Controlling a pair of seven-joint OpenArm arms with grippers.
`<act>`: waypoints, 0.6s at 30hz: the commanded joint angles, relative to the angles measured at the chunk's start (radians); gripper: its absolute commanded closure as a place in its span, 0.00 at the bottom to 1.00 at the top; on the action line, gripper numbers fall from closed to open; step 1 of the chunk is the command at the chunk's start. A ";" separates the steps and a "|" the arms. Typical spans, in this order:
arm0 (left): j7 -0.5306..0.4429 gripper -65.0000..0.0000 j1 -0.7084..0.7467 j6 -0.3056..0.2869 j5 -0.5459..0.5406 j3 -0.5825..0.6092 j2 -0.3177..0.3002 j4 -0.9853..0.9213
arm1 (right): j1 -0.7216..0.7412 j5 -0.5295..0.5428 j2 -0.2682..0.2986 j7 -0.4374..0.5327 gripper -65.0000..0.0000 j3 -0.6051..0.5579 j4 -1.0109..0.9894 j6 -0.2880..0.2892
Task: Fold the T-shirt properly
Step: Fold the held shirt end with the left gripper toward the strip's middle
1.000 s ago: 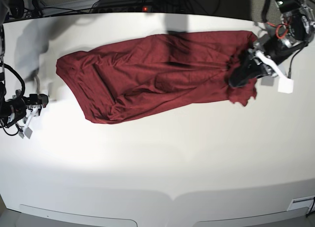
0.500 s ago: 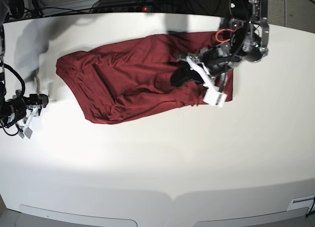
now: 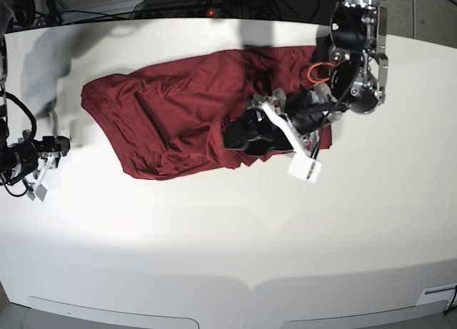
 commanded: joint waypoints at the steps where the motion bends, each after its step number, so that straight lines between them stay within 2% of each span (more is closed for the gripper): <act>1: -0.002 0.51 -0.011 -0.011 -0.013 -0.007 -0.001 0.021 | 0.025 0.005 0.022 0.008 0.62 0.005 0.008 0.004; 3: 0.009 0.51 -0.011 -0.011 0.024 -0.016 -0.013 0.021 | 0.025 0.005 0.022 0.008 0.62 0.005 0.008 0.004; 8: -0.011 0.51 -0.008 -0.011 0.235 -0.020 -0.063 0.021 | 0.025 0.005 0.022 0.008 0.62 0.005 0.008 0.004; 15: -0.120 0.51 0.030 -0.011 0.411 -0.019 -0.064 0.021 | 0.025 0.005 0.022 0.008 0.62 0.005 0.008 0.004; 18: -0.134 0.51 0.048 -0.011 0.459 -0.019 -0.064 0.012 | 0.025 0.006 0.022 0.008 0.62 0.005 0.008 0.004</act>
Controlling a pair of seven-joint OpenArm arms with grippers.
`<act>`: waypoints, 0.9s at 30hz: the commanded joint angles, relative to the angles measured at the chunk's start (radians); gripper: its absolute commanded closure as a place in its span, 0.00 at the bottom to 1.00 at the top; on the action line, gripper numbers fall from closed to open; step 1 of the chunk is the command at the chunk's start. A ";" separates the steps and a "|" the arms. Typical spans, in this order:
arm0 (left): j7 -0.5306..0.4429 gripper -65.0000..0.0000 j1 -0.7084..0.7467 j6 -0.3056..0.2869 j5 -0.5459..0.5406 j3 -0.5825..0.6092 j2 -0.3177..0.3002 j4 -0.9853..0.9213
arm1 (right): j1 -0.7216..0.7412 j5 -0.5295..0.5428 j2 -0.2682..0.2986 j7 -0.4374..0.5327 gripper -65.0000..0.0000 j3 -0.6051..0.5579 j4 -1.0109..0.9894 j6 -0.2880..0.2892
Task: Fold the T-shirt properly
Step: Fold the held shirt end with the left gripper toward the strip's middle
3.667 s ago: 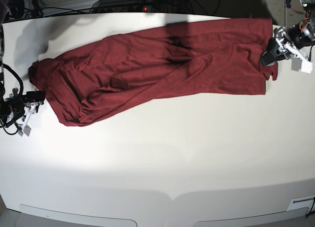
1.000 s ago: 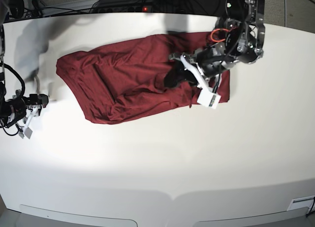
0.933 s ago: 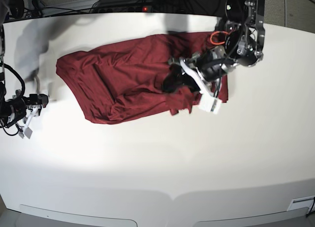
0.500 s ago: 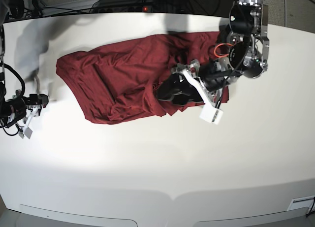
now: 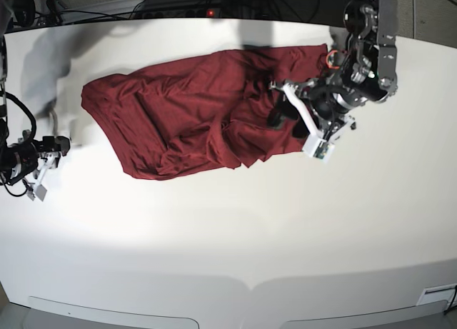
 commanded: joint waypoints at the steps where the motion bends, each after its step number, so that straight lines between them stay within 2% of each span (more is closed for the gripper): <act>1: -0.043 0.51 -0.008 -0.004 -0.006 0.000 0.001 0.009 | 0.025 0.006 0.022 0.008 0.62 0.005 0.008 0.004; 5: -0.073 0.51 -0.001 -0.004 0.006 0.004 0.003 -0.006 | 0.025 0.006 0.022 0.008 0.62 0.005 0.008 0.004; 9: -0.100 0.51 -0.001 -0.004 0.007 0.055 0.003 -0.006 | 0.025 0.006 0.022 0.008 0.62 0.005 0.008 0.004; 11: -0.117 0.51 -0.001 0.002 0.061 0.094 0.003 -0.006 | 0.025 0.006 0.022 0.007 0.62 0.005 0.008 0.004; 15: -0.142 0.57 -0.001 0.112 0.204 0.152 0.003 -0.007 | 0.025 0.006 0.023 0.006 0.62 0.005 0.008 0.004; 18: -0.142 0.65 -0.003 0.152 0.205 0.153 0.003 -0.007 | 0.025 0.005 0.023 0.006 0.62 0.005 0.008 0.004; 20: -0.135 0.77 -0.003 0.165 0.168 0.153 0.003 -0.006 | 0.025 0.005 0.023 0.007 0.62 0.005 0.008 0.004; 22: -0.115 0.97 -0.003 0.164 0.077 0.153 0.003 -0.006 | 0.025 0.005 0.023 0.007 0.62 0.005 0.008 0.004; 24: -0.093 1.00 -0.001 0.156 -0.040 0.153 0.003 -0.006 | 0.025 0.005 0.023 0.007 0.62 0.005 0.008 0.004; 27: -0.032 1.00 0.007 0.037 -0.251 0.153 0.003 -0.001 | 0.025 0.005 0.023 0.007 0.62 0.005 0.008 0.004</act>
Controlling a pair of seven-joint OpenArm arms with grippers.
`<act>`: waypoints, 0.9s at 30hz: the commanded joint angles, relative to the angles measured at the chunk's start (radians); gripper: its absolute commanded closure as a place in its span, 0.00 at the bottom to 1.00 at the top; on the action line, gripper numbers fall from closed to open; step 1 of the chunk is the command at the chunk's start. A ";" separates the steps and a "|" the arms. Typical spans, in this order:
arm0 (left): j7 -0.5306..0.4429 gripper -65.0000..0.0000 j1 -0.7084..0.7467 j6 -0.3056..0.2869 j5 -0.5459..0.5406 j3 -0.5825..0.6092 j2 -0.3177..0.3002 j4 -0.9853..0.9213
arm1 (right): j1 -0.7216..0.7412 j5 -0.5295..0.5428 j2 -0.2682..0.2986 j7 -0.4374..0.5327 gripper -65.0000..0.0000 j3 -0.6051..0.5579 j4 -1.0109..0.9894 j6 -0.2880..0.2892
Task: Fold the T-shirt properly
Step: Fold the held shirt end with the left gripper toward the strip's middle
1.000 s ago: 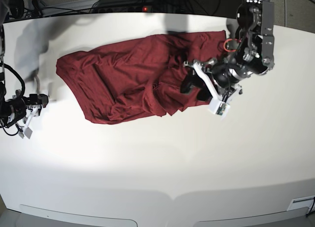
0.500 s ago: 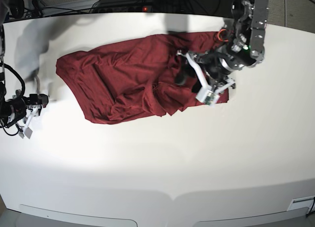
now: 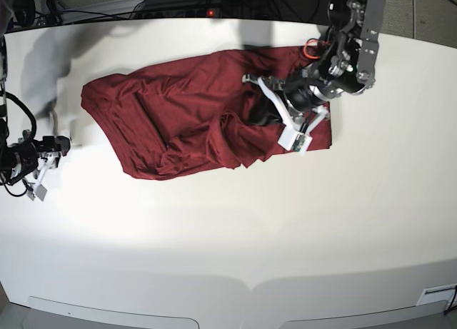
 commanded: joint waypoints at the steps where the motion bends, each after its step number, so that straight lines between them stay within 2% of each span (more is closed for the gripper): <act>1: 0.002 1.00 0.001 -0.048 -0.091 0.003 0.003 0.024 | 0.025 0.005 0.022 0.008 0.62 0.005 0.008 0.004; 3: 0.063 1.00 0.008 -0.132 -0.240 0.007 0.003 0.024 | 0.025 0.006 0.022 0.008 0.62 0.005 0.008 0.004; 5: 0.110 1.00 0.015 -0.172 -0.304 0.027 0.003 0.024 | 0.025 0.006 0.022 0.008 0.62 0.005 0.008 0.004; 10: 0.109 0.98 0.035 -0.172 -0.256 0.157 0.003 0.023 | 0.025 0.006 0.022 0.008 0.62 0.005 0.008 0.004; 15: 0.042 0.69 0.022 -0.172 -0.142 0.262 0.003 0.023 | 0.025 0.005 0.022 0.008 0.62 0.005 0.008 0.004; 17: 0.005 0.63 0.006 -0.170 -0.113 0.257 0.002 0.023 | 0.025 0.005 0.022 0.007 0.62 0.005 0.008 0.004; 19: -0.034 0.64 -0.018 -0.169 -0.108 0.238 0.002 0.023 | 0.025 0.005 0.022 0.007 0.62 0.005 0.008 0.004; 21: -0.075 0.64 -0.043 -0.150 -0.108 0.204 0.003 0.023 | 0.025 0.005 0.022 0.007 0.62 0.005 0.008 0.004; 23: -0.103 0.64 -0.069 -0.104 -0.102 0.158 0.003 0.023 | 0.025 0.005 0.022 0.007 0.62 0.005 0.008 0.004; 25: -0.118 0.64 -0.088 -0.061 -0.029 0.105 0.003 0.023 | 0.025 0.005 0.022 0.007 0.62 0.005 0.008 0.004; 27: -0.118 0.64 -0.099 0.011 0.070 0.055 0.003 0.023 | 0.025 0.005 0.022 0.007 0.62 0.005 0.008 0.004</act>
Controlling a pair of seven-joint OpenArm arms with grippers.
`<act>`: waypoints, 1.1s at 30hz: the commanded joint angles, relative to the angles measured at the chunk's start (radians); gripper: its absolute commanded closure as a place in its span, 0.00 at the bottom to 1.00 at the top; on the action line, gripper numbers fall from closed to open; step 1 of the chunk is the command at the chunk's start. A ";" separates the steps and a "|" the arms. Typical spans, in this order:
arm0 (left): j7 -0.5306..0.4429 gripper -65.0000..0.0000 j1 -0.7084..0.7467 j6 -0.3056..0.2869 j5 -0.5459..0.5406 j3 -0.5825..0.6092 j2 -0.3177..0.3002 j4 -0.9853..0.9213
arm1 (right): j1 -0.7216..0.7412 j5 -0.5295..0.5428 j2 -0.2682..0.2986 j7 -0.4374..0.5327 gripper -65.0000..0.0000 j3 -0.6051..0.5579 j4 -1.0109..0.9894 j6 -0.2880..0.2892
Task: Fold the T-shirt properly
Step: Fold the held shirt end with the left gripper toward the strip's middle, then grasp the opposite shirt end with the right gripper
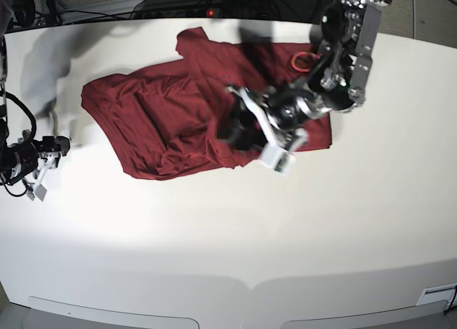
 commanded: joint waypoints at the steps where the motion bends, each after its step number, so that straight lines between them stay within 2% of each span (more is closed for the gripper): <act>1: -0.018 0.64 -0.011 0.029 0.020 -0.020 0.002 0.018 | 0.025 0.006 0.022 0.007 0.62 0.005 0.008 0.004; 3: -0.013 0.64 -0.009 0.086 0.099 -0.055 0.002 0.017 | 0.025 0.006 0.022 0.008 0.62 0.005 0.008 0.004; 6: 0.000 0.70 -0.004 0.090 0.210 -0.066 0.002 0.017 | 0.025 0.006 0.022 0.008 0.62 0.005 0.008 0.004; 8: -0.007 0.76 0.002 0.090 0.216 -0.065 0.003 0.017 | 0.025 0.006 0.022 0.008 0.62 0.005 0.008 0.004; 12: -0.011 1.00 0.007 0.089 0.217 -0.065 0.002 0.017 | 0.025 0.007 0.022 0.009 0.65 0.005 0.008 0.004; 14: -0.011 1.00 0.007 0.090 0.217 -0.066 0.002 0.017 | 0.025 0.008 0.021 0.014 0.72 0.005 0.008 0.004; 20: 0.013 1.00 0.019 0.090 0.217 -0.066 0.000 0.017 | 0.025 0.093 0.021 -0.041 0.72 0.005 0.008 0.004; 24: 0.013 1.00 0.043 0.090 0.270 -0.067 -0.001 0.017 | 0.025 0.111 0.010 -0.116 0.59 0.005 0.008 0.004; 27: 0.012 1.00 0.058 0.091 0.307 -0.068 -0.018 0.017 | 0.025 0.111 -0.024 -0.169 0.50 0.005 0.008 0.004; 30: 0.010 1.00 0.067 0.114 0.307 -0.068 -0.042 0.017 | 0.024 0.112 -0.069 -0.215 0.49 0.005 0.008 0.004; 33: -0.011 1.00 0.076 0.169 0.306 -0.068 -0.075 0.017 | 0.025 0.107 -0.124 -0.295 0.49 0.005 0.008 0.004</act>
